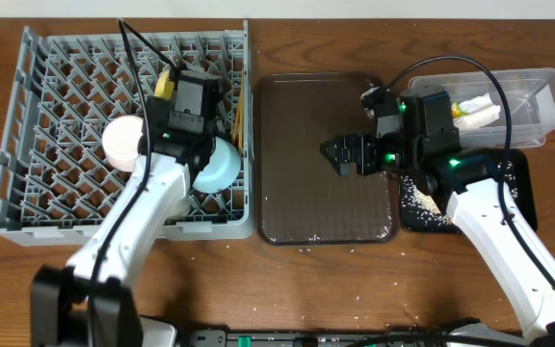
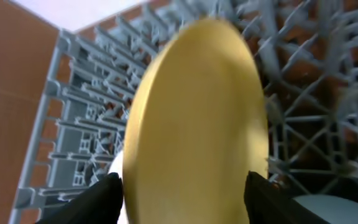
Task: Sort waste into correct bins and load items into the dishwasher
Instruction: 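Carry the yellow plate toward the rack with the left gripper, then stand the yellow plate upright in the rack and open left gripper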
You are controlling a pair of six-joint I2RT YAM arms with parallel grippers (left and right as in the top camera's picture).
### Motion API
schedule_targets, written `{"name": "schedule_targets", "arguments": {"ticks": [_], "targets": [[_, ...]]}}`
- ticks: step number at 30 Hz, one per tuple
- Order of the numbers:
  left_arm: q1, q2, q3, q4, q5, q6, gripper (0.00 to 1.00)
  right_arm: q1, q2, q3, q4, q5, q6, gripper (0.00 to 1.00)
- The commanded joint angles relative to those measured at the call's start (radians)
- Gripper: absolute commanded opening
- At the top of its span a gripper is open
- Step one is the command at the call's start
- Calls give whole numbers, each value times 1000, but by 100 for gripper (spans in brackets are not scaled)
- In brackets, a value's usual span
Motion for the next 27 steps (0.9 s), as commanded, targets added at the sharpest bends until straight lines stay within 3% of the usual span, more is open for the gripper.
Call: {"name": "schedule_targets", "arguments": {"ticks": [1, 5, 6, 8, 10, 11, 13, 16, 19, 21, 25, 27], "targets": [[-100, -160, 13, -34, -14, -32, 64, -10, -6, 5, -5, 2, -6, 99], [-213, -229, 13, -117, 62, -103, 64, -10, -6, 5, -5, 3, -6, 99], [-247, -231, 13, -159, 109, -143, 59, -10, -6, 5, -5, 2, -6, 99], [-276, -212, 7, -213, 167, -215, 30, -10, -6, 5, -5, 2, -6, 99], [-282, -181, -2, -251, 223, -293, 11, -10, -6, 5, -5, 2, -6, 99], [-282, -163, -6, -262, 258, -317, 8, -10, -6, 5, -5, 2, -5, 99], [-282, -103, -8, -274, 354, -356, 8, -10, -6, 5, -5, 2, -5, 99], [-282, -21, -8, -282, 378, -401, 8, -10, -6, 5, -6, 2, -2, 99], [-282, 33, -8, -295, 379, -465, 32, -10, -6, 5, -17, 2, 5, 99], [-282, 54, -8, -296, 383, -506, 37, -10, -6, 5, -23, 2, 5, 99], [-282, 59, -8, -292, 386, -543, 36, -10, -6, 5, -23, 2, 5, 99], [-282, 59, -9, -296, 386, -561, 27, -10, -6, 5, -23, 2, 5, 99]]}}
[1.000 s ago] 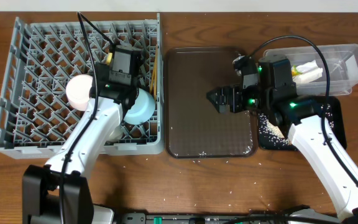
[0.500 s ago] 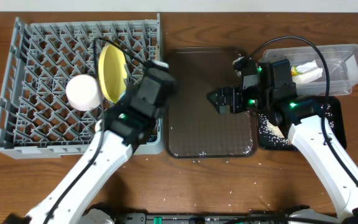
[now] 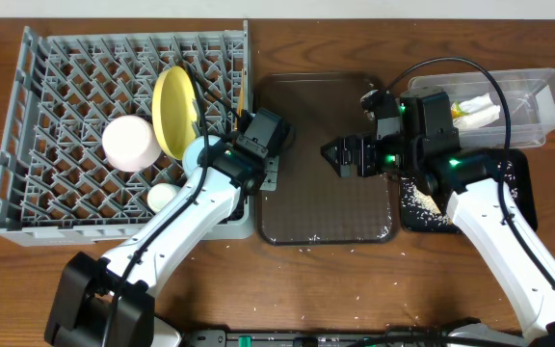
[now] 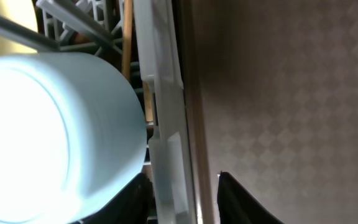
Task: Sort waste into correct bins and load items into the dishwasher
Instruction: 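Stand the yellow plate upright in the rack and open left gripper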
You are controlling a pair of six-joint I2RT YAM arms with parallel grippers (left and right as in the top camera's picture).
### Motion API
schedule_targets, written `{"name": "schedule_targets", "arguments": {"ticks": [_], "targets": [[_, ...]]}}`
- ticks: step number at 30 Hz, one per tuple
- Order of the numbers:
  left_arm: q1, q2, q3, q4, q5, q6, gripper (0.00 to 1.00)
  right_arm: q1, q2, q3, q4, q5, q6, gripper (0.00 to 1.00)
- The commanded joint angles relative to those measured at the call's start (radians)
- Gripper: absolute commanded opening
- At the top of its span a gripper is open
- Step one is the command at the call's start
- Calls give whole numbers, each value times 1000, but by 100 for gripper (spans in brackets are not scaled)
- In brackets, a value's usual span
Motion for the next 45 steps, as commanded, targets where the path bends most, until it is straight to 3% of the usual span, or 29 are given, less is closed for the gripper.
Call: {"name": "schedule_targets", "arguments": {"ticks": [1, 6, 11, 25, 34, 35, 37, 38, 45], "targets": [[0, 2, -14, -7, 10, -62, 25, -10, -6, 5, -2, 0, 5, 99], [0, 29, -27, -17, 8, -90, 25, -10, -6, 5, -2, 0, 5, 99], [0, 69, -27, -40, 5, -91, 8, -8, -6, 5, -3, 0, 5, 99], [51, 22, -27, -161, -67, -90, 8, -8, -6, 5, -2, 0, 5, 99], [50, 19, -21, -76, -13, -90, 8, -8, -6, 5, -3, 0, 5, 99], [50, 14, -18, -82, -12, -90, 14, -8, -6, 5, -3, 0, 5, 99], [50, -19, 4, -119, 14, -90, 61, -8, -6, 5, -2, 0, 4, 99], [50, -53, 24, -143, 40, -90, 71, -11, -14, 6, 3, 0, -7, 99], [51, -426, 108, -184, 35, 35, 82, -88, -227, 18, 46, 120, -14, 99]]}}
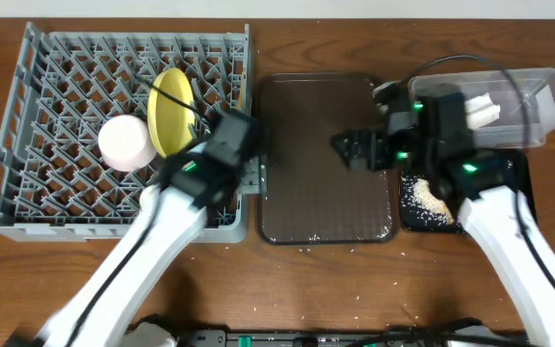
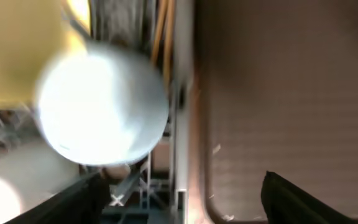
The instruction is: Sort waste into correct bins and load items into the dishwasher
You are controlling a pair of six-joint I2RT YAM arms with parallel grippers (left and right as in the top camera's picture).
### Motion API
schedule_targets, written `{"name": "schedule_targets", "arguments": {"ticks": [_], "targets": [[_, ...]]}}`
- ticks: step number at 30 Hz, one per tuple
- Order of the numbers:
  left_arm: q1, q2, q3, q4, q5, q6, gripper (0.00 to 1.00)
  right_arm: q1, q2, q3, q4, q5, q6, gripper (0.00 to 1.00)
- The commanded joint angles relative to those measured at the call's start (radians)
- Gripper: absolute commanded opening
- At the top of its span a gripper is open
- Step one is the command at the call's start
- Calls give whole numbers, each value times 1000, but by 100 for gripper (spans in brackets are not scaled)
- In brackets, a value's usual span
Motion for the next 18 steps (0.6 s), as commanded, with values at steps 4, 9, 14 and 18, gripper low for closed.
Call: {"name": "schedule_targets", "arguments": {"ticks": [4, 9, 14, 18], "targets": [[5, -408, 57, -20, -38, 103, 82, -65, -289, 18, 11, 132, -13, 99], [5, -563, 55, -43, -38, 103, 90, -65, -365, 18, -19, 131, -13, 99], [5, -572, 48, -76, -36, 103, 91, -65, -370, 18, -77, 131, -13, 99], [5, -571, 48, -163, -98, 102, 98, -65, -360, 18, -174, 131, -13, 99]]}}
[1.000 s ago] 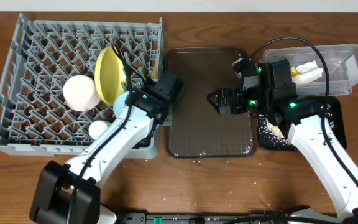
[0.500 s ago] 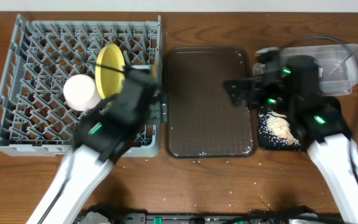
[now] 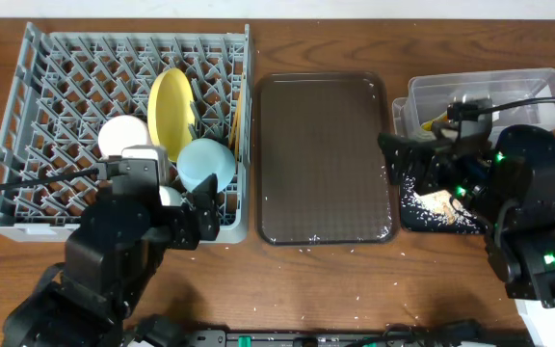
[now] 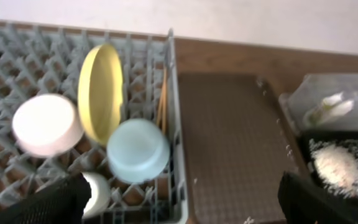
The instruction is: Sort waste into correct bins and load items into the dishwasher
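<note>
The grey dish rack holds an upright yellow plate, a white bowl, a light blue cup, a small white cup and wooden chopsticks. My left gripper hangs high over the rack's front edge. In the left wrist view the left gripper is wide open and empty, with the plate and blue cup far below. My right gripper is at the tray's right edge, its fingers seemingly spread and empty.
A bare brown tray lies in the middle. A clear bin with scraps stands at the back right. In front of it is a black tray holding rice. Rice grains dot the wooden table's front.
My left arm has pulled back from the rack's right edge to high over its front, so its camera sees the whole rack and tray. My right gripper has left the tray for its right edge.
The yellow plate was first between my left fingers over the rack. Then it stood in the rack and my left gripper was by the blue cup at the rack's right wall. My right gripper stayed over the tray. Now both arms are drawn back.
</note>
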You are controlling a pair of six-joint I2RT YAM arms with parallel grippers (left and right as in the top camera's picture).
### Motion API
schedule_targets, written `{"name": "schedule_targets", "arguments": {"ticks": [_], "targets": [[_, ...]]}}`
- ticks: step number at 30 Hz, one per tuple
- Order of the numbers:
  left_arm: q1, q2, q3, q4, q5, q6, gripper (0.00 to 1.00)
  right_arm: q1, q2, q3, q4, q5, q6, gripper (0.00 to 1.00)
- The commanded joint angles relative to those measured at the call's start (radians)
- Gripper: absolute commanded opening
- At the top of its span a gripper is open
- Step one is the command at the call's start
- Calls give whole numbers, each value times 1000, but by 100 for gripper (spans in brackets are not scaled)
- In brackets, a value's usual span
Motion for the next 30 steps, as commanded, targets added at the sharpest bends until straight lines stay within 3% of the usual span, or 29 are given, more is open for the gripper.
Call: {"name": "schedule_targets", "arguments": {"ticks": [1, 4, 7, 13, 16, 21, 30], "targets": [[5, 0, -5, -79, -71, 16, 98, -8, 7, 10, -64, 9, -13, 99], [4, -4, -11, -74, -90, 17, 98, -8, 7, 10, -151, 9, -13, 99], [74, -44, -76, 72, -88, 21, 98, -8, 7, 10, -227, 9, -13, 99], [325, -265, -449, 517, 265, 190, 98, -8, 7, 10, -333, 9, -13, 99], [374, -413, -632, 642, 275, 206, 98, -8, 7, 10, -344, 9, -13, 99], [420, -625, -867, 724, 274, 209, 98, -8, 7, 10, -344, 9, -13, 99], [422, -769, -1184, 958, 275, 245, 98, -8, 7, 10, -344, 9, -13, 99]]}}
